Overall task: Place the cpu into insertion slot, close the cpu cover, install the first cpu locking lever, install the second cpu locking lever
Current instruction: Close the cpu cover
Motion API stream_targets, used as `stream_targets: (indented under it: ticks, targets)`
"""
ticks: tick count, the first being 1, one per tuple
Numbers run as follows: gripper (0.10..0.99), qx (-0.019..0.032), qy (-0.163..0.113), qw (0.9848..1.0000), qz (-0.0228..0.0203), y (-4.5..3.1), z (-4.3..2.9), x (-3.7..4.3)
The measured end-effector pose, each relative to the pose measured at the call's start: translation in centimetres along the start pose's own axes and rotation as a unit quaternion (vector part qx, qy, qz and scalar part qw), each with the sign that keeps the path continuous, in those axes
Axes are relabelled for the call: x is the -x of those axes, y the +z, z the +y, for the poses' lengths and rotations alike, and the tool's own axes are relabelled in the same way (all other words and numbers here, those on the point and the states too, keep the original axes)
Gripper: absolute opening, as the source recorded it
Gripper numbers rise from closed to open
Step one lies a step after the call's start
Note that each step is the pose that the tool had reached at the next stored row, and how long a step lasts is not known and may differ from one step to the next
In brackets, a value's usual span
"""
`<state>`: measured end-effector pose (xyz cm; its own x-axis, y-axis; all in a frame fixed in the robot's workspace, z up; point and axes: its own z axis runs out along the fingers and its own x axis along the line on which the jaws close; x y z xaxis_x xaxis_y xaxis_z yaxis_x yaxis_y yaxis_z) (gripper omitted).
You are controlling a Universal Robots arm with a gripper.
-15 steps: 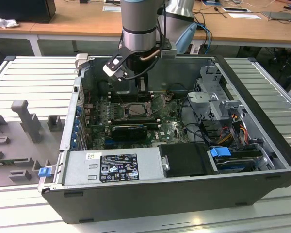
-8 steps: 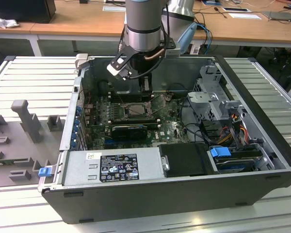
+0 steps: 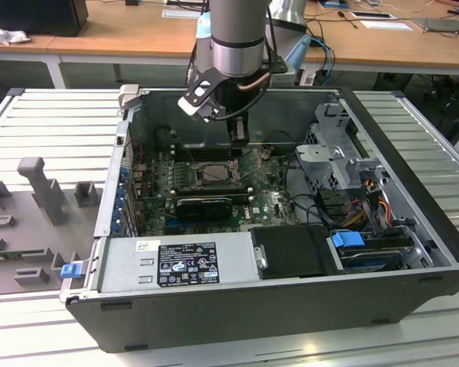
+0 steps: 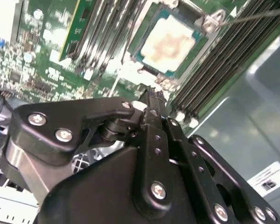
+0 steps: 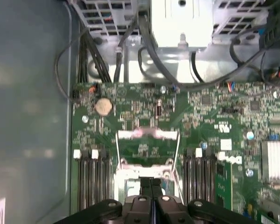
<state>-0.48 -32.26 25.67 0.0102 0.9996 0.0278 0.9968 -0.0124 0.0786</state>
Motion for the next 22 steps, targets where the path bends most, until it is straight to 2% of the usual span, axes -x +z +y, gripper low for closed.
stream_targets:
  ticks: [1, 3, 4, 10, 14, 22]
  targets:
    - [0.106, -0.0014, 0.000, 1.0000, 0.0000, 0.05, 0.51, -0.01]
    - [0.106, -0.0093, 0.000, 1.0000, 0.0004, 0.19, 2.09, -0.01]
    - [0.106, -0.0096, 0.000, 1.0000, 0.0009, 0.25, 2.71, -0.03]
    - [0.106, -0.0099, -0.007, 0.9999, 0.0014, 0.50, 5.37, -0.05]
    - [0.106, -0.0099, -0.007, 0.9999, 0.0014, 0.60, 6.12, -0.06]
    - [0.106, -0.0099, -0.007, 0.9999, 0.0014, 1.39, 6.60, -0.04]
